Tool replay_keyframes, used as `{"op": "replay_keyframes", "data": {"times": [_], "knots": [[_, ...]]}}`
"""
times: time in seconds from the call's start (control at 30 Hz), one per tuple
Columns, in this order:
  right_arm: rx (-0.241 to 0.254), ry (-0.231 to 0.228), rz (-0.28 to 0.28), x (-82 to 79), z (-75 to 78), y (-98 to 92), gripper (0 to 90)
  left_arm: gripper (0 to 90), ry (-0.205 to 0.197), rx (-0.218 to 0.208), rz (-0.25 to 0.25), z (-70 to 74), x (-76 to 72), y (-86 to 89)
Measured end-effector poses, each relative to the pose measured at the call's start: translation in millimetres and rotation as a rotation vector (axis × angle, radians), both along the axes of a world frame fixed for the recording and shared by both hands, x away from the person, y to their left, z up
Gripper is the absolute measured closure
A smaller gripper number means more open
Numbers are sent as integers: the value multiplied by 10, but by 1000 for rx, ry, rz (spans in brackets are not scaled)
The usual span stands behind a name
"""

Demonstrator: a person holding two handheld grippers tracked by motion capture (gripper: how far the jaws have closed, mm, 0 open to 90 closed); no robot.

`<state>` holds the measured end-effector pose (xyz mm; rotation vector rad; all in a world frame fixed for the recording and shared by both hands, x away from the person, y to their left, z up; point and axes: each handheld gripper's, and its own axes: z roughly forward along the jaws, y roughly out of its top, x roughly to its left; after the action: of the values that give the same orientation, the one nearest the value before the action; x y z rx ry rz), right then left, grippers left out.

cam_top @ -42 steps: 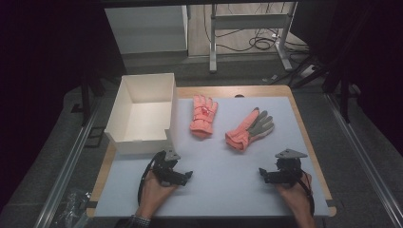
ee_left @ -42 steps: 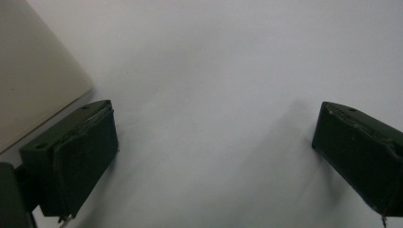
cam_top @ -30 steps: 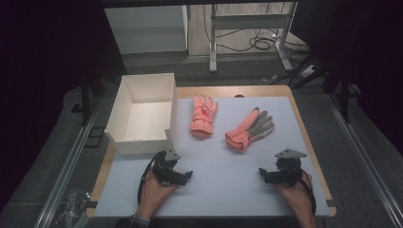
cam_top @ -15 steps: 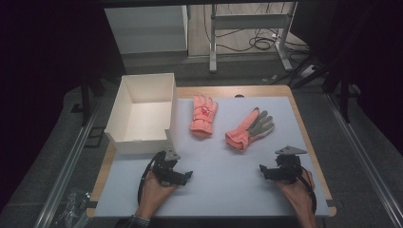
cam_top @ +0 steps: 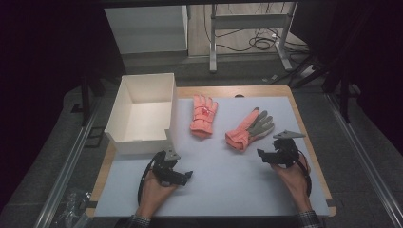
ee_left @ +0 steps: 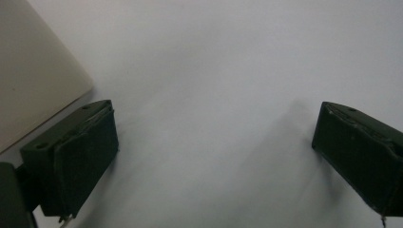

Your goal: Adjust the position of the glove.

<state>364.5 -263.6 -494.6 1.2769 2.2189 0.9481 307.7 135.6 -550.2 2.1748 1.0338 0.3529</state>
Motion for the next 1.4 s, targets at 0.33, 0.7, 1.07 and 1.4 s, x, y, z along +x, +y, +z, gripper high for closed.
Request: {"op": "replay_keyframes", "data": {"times": [0.33, 0.7, 1.07, 1.4], "knots": [[-3, -11, -8, 404, 91, 110, 377, 16, 0, 0, 0, 0, 0, 0], [41, 12, -57, 789, 142, 214, 416, 16, 0, 0, 0, 0, 0, 0], [-5, 94, -111, 955, -96, 343, 540, 15, -1, -6, 4, -3, 0, -6], [-32, 69, -103, 905, -81, 384, 836, 15, 0, -1, 1, -1, 0, -2]]}}
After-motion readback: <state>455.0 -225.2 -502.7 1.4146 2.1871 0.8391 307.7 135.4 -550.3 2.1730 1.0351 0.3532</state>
